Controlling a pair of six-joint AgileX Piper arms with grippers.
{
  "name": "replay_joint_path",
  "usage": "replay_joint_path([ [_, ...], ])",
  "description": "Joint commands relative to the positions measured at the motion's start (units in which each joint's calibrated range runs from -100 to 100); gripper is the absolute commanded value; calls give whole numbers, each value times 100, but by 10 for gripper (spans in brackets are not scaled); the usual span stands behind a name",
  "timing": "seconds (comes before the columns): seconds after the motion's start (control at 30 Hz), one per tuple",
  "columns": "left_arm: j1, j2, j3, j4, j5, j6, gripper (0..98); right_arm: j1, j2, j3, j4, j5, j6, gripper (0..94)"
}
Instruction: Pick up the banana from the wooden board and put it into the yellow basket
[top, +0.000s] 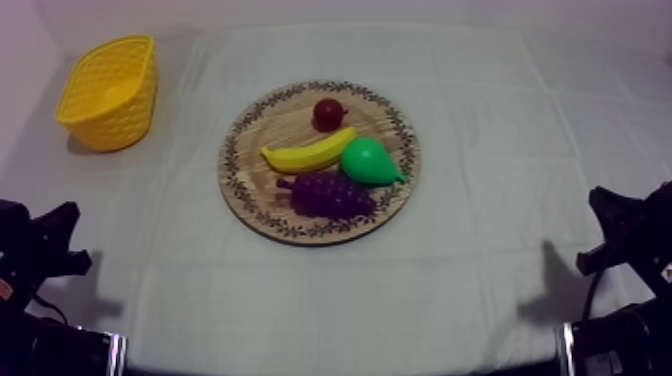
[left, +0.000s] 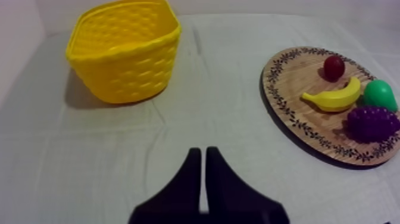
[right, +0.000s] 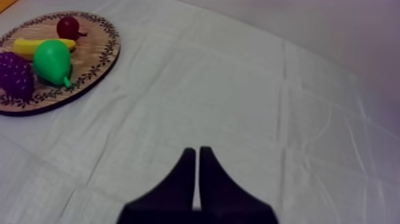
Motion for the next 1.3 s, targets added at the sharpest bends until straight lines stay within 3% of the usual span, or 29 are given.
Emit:
replay_joint_path([
  [0.0, -1, 0, 5, 0, -3, 1, 1, -1, -1, 4, 0, -5, -1, 4],
  [0.57, -137, 158, -9, 47, -240, 80, 0, -1, -1, 4, 0, -5, -1, 4],
  [0.93, -154, 1661, -887, 237, -563, -245, 0, -1, -1, 4, 0, -5, -1, 4],
  [1.07, -97, 2226, -1460, 200, -498, -310, 20, -1, -1, 4, 0, -5, -1, 4],
  [1.27, 52, 3222, -2749, -24, 11, -289, 3, -1, -1, 4, 0, -5, -1, 4],
])
